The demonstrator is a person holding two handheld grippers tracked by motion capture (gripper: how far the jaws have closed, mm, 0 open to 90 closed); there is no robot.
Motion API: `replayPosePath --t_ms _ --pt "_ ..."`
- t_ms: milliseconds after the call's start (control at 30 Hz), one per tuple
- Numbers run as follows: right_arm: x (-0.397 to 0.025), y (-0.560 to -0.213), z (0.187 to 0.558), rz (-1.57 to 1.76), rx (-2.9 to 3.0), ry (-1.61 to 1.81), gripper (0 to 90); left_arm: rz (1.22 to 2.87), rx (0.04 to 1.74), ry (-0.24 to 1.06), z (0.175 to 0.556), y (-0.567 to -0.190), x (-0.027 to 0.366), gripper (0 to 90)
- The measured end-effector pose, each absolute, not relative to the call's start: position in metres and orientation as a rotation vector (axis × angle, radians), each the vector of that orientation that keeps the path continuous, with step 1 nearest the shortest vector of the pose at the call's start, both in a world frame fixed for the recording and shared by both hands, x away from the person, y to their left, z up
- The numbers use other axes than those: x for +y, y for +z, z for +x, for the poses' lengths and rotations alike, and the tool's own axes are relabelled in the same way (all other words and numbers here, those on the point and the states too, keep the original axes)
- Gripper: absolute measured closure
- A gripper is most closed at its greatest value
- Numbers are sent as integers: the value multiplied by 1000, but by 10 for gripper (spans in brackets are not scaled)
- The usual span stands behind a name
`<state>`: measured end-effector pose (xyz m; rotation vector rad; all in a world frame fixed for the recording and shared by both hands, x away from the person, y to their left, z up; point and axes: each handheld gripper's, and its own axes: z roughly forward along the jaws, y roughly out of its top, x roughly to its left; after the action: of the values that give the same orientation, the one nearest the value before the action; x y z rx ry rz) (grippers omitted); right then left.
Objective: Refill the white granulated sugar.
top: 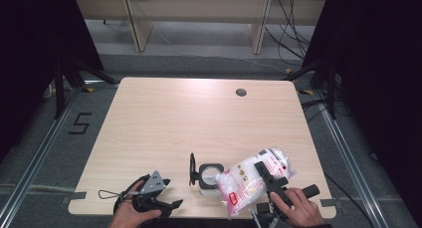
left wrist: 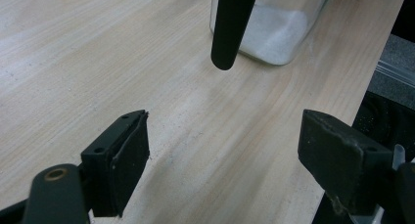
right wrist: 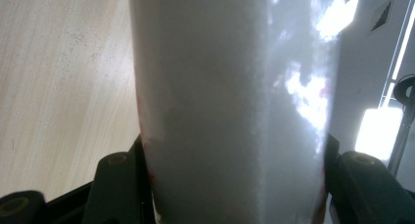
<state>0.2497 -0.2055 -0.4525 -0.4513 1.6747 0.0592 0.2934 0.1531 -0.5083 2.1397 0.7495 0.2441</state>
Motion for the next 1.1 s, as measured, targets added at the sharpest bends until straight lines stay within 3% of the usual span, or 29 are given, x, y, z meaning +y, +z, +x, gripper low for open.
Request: replayPosePath --t_ms 1100 --pt "-205 -451 250 -487 1651 43 441 2101 760 237 293 -508 152 188"
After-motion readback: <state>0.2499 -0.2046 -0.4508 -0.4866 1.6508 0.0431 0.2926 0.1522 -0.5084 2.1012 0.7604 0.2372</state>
